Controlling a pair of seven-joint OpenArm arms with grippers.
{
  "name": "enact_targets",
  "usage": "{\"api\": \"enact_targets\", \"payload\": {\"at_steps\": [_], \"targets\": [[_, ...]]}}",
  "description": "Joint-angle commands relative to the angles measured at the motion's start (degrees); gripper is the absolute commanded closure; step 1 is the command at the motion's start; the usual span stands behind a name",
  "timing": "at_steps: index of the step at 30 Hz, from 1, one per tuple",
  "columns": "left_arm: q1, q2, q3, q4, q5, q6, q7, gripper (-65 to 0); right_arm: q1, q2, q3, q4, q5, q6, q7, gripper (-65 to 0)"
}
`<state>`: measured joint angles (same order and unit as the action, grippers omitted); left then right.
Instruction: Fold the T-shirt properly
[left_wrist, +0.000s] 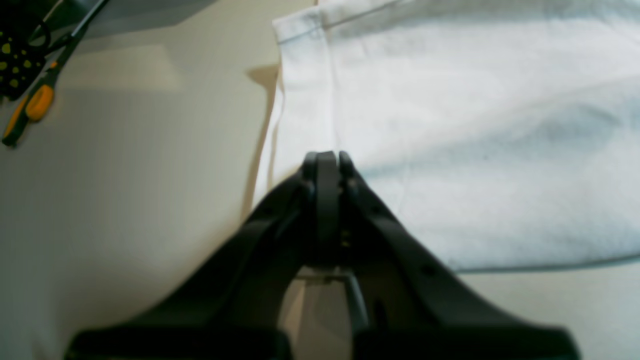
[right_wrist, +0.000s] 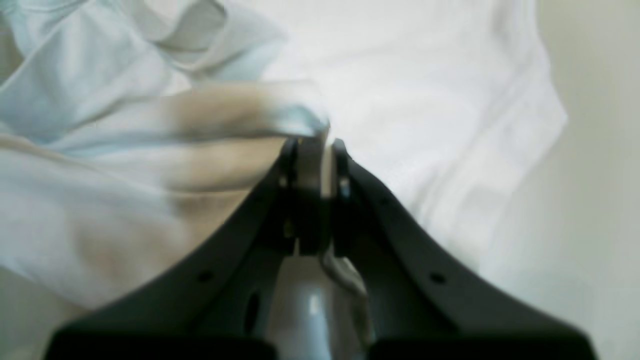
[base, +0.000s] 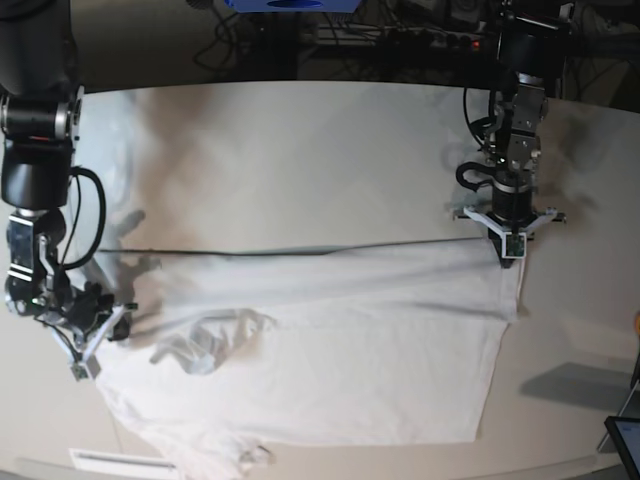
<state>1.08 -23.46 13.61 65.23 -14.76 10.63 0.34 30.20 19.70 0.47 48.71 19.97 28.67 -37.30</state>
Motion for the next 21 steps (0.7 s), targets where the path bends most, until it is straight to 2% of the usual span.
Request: {"api": "enact_targets", "payload": {"at_steps": [1, 7, 11, 21], "targets": [[0.5, -0.8, -1.3, -0.7, -0.2, 0.6, 5.2, 0.0, 2.3, 0.7, 0.3, -0.9, 0.4, -0.2, 1.3, 0.0], [0.5, -0.8, -4.8, -0.7, -0.1, 0.5, 5.2, 0.0, 3.5, 1.1, 0.4, -6.5, 0.4, -0.5, 1.4, 0.0], [0.5, -0.8, -4.9, -0.7, -0.1, 0.5, 5.2, 0.0, 3.1, 1.9, 2.9, -6.6, 0.4, -3.7, 0.9, 0.0], [0.2, -0.8, -4.9, -0.7, 0.0, 0.5, 5.2, 0.0, 1.8, 2.4, 3.0, -6.3, 0.4, -3.7, 0.9, -1.0]]}}
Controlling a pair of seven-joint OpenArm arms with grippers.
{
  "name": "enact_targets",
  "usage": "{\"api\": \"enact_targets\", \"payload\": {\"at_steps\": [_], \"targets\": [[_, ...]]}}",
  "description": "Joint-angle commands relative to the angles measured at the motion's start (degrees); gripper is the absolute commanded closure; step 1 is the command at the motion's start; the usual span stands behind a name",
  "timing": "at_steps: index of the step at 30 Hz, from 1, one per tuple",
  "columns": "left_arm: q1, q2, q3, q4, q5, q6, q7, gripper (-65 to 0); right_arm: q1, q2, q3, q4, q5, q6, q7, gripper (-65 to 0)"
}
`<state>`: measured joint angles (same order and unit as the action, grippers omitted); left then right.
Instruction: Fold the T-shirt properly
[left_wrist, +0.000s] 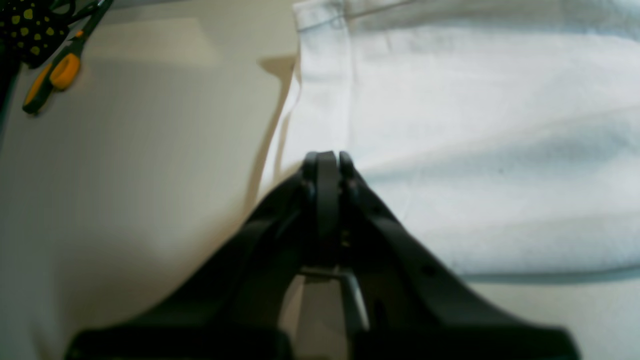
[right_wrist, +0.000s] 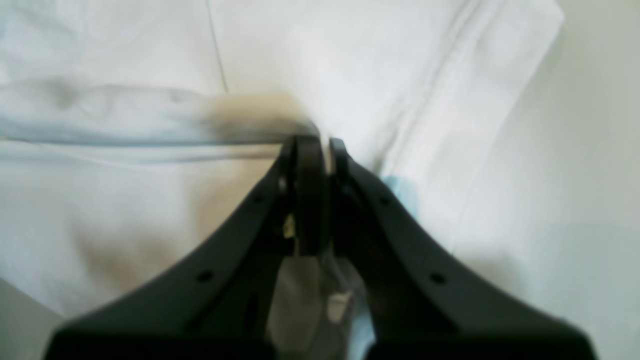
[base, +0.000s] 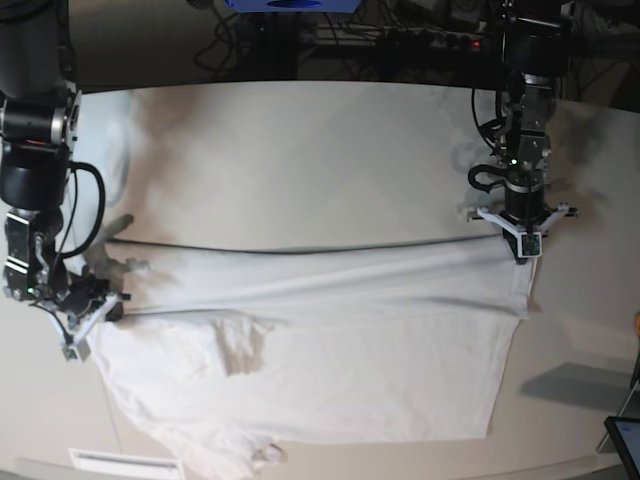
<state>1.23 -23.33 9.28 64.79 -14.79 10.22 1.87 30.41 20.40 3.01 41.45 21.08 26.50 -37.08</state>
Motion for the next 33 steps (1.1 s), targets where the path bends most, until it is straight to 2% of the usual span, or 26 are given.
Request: {"api": "enact_targets", "payload": {"at_steps": [1, 4, 11, 15, 18, 24, 33], "targets": [[0.0, -1.0, -0.5, -0.4, 0.0, 0.9, 3.7, 0.0, 1.6, 1.7, 0.5, 1.0, -0.7, -1.6, 0.6, -1.0], [0.0, -1.0, -0.5, -0.3, 0.0, 0.9, 3.7, 0.0, 1.8, 1.7, 0.5, 1.1, -0.7, -1.6, -1.1, -3.5], [-0.1, -1.0, -1.4, 0.0, 0.0, 0.9, 3.7, 0.0, -0.7, 3.6, 1.1, 11.7, -0.4, -1.7, -5.0, -21.6], [0.0, -0.9, -3.1, 1.9, -0.6, 0.9, 3.7, 0.0, -3.5, 3.1, 8.4, 20.8, -0.7, -1.7, -9.8, -22.2], [0.6, -0.8, -4.2, 5.1, -0.6, 0.9, 4.1, 0.0, -6.6, 2.9, 10.9, 28.0, -0.3, -1.7, -15.8, -22.2], [0.7, -0.7, -4.7, 9.1, -0.6, 0.9, 4.3, 0.0, -14.5, -0.2, 15.1, 38.5, -0.3, -1.7, -22.2, -22.3], [0.1, -0.6, -4.7, 9.6, -0.6, 0.9, 4.4, 0.0, -19.4, -2.5, 15.1, 41.0, -0.3, -1.7, -23.7, -22.3]]}}
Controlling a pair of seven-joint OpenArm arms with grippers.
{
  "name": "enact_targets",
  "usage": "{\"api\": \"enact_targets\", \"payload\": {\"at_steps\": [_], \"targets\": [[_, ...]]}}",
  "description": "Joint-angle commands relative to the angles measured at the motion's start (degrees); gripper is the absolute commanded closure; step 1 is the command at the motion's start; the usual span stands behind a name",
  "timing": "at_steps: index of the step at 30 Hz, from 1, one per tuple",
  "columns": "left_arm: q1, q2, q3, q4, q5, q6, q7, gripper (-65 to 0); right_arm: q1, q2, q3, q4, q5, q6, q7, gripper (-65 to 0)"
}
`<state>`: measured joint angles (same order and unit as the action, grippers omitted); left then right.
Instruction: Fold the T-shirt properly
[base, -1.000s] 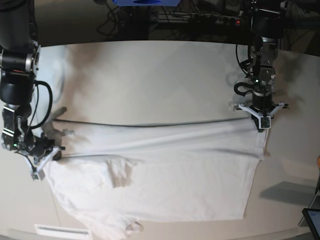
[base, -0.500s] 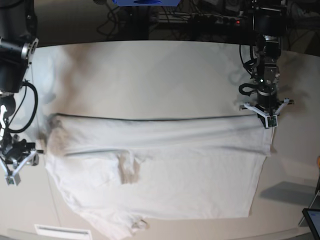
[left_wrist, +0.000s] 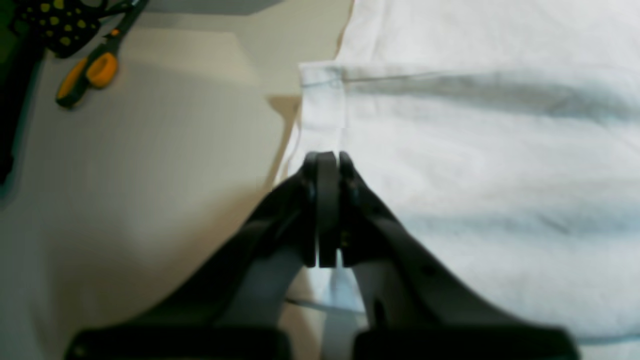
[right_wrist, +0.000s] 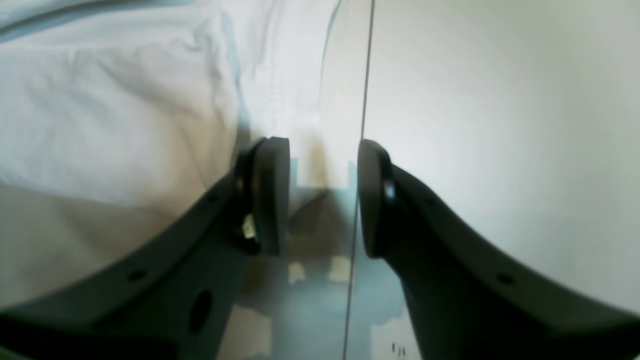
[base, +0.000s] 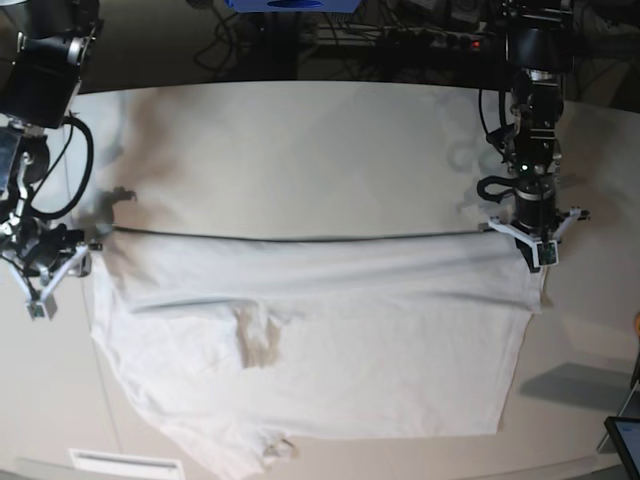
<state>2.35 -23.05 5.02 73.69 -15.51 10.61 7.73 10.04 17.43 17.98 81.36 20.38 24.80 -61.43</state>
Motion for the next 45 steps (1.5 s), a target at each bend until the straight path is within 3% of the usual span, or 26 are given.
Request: {"api": "enact_targets", "payload": {"at_steps": [1, 7, 14, 18, 21, 28, 32, 37, 45], "targets": [[-1.1, -0.9, -0.4, 0.6, 0.1, 0.5, -1.4, 0.0, 0.8, -0.1, 0.2, 1.1, 0.4, 0.0, 0.6, -22.3], [-2.8, -0.8, 0.1, -3.9, 0.1, 0.5, -1.4, 0.0, -0.2, -2.5, 0.2, 1.4, 0.3, 0.0, -1.6, -22.2], [-3.5, -0.8, 0.3, -10.1, 0.1, 0.5, -1.8, 0.0, -0.6, -2.9, -0.1, 2.4, 0.1, 0.0, -1.0, -22.2], [-3.4, -0.8, 0.3, -10.4, 0.1, 0.5, -1.9, 0.0, -0.7, -2.4, -0.4, 2.0, -0.2, 0.0, 3.6, -22.2], [-3.4, -0.8, 0.2, -10.4, 0.1, 0.5, -1.9, 0.0, -0.7, -2.4, -0.4, 2.0, -0.2, 0.0, 3.9, -22.2], [-3.4, -0.8, 0.4, -10.4, 0.1, 0.5, -1.7, 0.0, -0.7, -2.3, 0.2, 5.2, 0.1, 0.0, -0.9, -22.2], [-3.4, -0.8, 0.4, -10.4, 0.1, 0.5, -1.7, 0.0, -0.5, -1.6, 0.4, 12.7, 0.4, 0.0, -7.0, -22.2], [-3.4, -0.8, 0.4, -10.4, 0.1, 0.5, -1.9, 0.0, -0.6, -3.8, 0.4, 19.5, 0.4, 0.1, -12.9, -22.2], [-3.3, -0.7, 0.4, -10.4, 0.1, 0.5, -1.9, 0.0, -1.9, -7.0, 0.0, 19.3, 0.4, 0.1, -13.0, -22.2]]}}
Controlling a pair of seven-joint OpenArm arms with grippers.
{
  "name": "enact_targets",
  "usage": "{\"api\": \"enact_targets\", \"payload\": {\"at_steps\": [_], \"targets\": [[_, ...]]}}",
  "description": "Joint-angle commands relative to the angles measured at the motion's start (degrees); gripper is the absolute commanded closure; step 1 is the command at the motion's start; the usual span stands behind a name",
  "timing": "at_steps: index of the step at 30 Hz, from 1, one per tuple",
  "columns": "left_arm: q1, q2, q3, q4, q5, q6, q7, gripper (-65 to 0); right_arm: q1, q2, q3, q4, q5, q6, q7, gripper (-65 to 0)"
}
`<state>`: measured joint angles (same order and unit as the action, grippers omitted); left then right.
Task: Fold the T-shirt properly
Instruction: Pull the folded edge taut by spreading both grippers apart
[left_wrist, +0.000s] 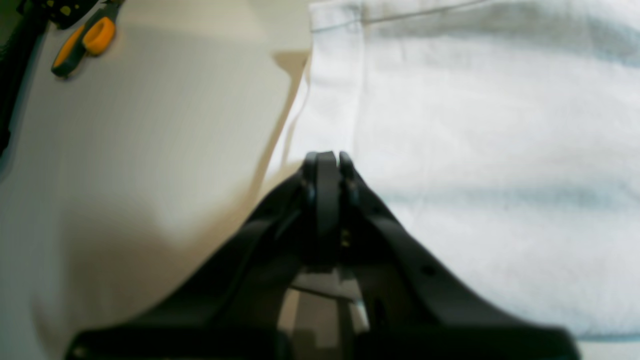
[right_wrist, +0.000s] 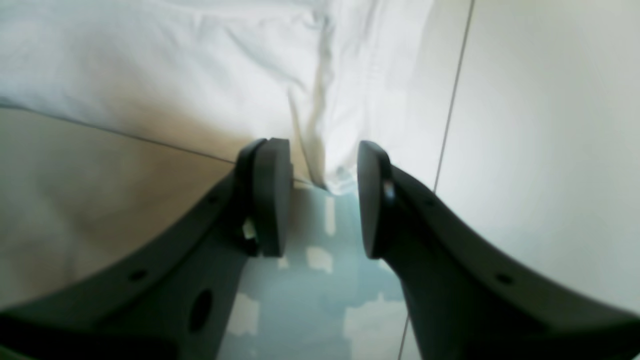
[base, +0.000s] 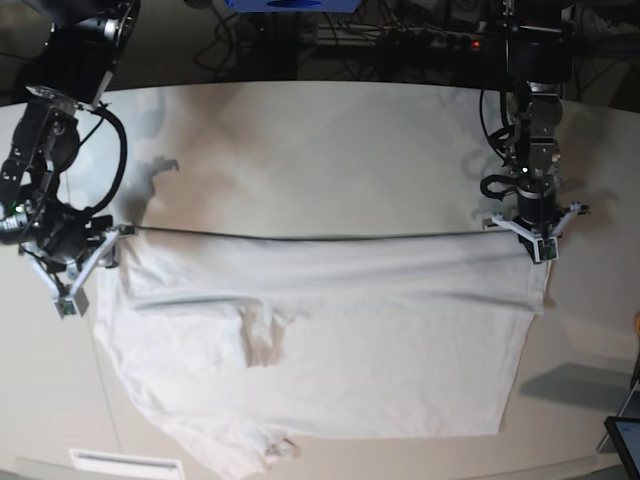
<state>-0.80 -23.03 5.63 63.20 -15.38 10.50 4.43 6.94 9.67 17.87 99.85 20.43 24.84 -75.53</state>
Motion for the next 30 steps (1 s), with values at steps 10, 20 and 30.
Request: {"api": "enact_targets", "payload": {"at_steps": [10, 20, 30], "targets": [[-0.2, -0.8, -0.2, 0.3, -0.1, 0.6, 1.4, 0.0, -0.6, -0.5, 0.1, -1.3, 0.4, 0.1, 2.8, -22.2], [0.0, -0.8, -0.2, 0.1, -0.1, 0.6, 1.4, 0.0, -1.0, -0.7, -0.1, -7.7, 0.4, 0.1, 6.4, -21.8], [0.1, -0.8, -0.2, 0.1, -0.1, 0.6, 1.4, 0.0, 0.5, -0.5, -0.2, -9.2, 0.4, 0.3, 6.4, 0.0]]}}
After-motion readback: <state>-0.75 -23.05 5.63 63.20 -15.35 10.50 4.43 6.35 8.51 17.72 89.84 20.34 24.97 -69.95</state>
